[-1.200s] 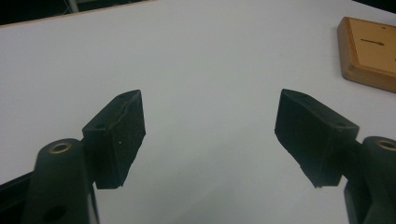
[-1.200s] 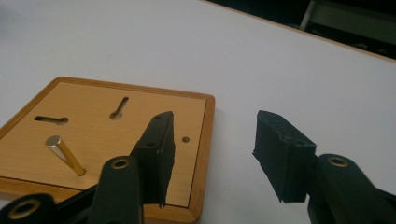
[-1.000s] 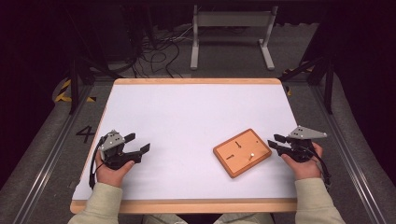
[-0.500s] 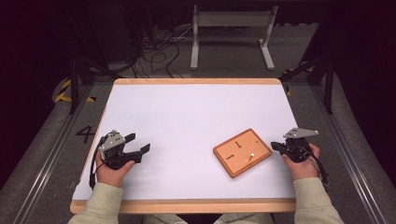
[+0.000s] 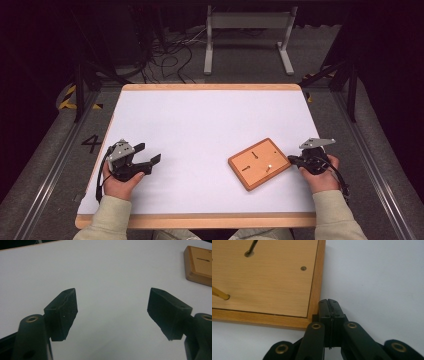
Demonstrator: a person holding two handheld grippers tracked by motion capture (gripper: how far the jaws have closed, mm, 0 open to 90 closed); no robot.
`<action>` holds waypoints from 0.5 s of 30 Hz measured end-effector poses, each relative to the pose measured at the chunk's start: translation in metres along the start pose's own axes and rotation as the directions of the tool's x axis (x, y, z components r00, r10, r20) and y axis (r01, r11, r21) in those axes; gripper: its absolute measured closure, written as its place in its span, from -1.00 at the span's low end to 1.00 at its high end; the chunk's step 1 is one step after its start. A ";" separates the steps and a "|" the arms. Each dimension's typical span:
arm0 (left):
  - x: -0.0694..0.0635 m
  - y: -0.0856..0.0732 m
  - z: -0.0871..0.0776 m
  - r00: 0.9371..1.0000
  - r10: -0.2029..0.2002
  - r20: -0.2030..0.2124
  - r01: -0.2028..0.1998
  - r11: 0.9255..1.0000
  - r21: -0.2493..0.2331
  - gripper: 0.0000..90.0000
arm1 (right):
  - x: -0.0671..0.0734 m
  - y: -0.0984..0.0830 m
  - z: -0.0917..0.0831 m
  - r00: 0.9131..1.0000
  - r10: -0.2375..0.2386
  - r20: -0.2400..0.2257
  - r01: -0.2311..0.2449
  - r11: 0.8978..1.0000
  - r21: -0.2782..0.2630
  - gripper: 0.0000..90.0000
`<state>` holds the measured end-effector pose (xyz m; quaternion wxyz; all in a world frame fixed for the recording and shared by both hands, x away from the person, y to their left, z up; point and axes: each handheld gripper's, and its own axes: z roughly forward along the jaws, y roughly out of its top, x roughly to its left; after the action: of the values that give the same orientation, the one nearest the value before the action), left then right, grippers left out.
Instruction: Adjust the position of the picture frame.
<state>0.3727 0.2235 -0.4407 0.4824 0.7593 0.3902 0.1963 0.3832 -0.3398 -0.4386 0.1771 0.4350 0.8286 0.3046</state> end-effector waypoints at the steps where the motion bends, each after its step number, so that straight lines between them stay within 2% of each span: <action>1: 0.000 0.000 0.000 1.000 0.000 0.000 0.000 1.000 0.001 -0.45 | 0.001 0.000 0.000 1.000 0.000 -0.009 0.000 1.000 -0.001 1.00; 4: 0.000 0.000 0.001 1.000 0.003 -0.001 -0.003 1.000 0.000 -0.45 | 0.006 0.002 0.002 1.000 -0.007 -0.029 0.007 1.000 0.003 1.00; 6: 0.000 0.000 0.001 1.000 0.002 0.001 -0.002 1.000 0.001 -0.45 | 0.017 0.007 0.005 0.998 -0.041 -0.056 0.042 0.999 0.014 1.00; 14: 0.000 0.000 0.000 1.000 0.000 0.002 0.000 1.000 0.002 -0.45 | 0.047 0.016 0.008 0.988 -0.093 -0.123 0.101 0.993 0.062 1.00; 15: 0.000 0.000 0.000 1.000 0.000 0.002 0.000 1.000 0.002 -0.45 | 0.047 0.016 0.008 0.988 -0.093 -0.123 0.101 0.993 0.062 1.00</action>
<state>0.3732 0.2236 -0.4405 0.4822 0.7598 0.3900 0.1951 0.3717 -0.2907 -0.4354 0.1266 0.3809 0.8679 0.2927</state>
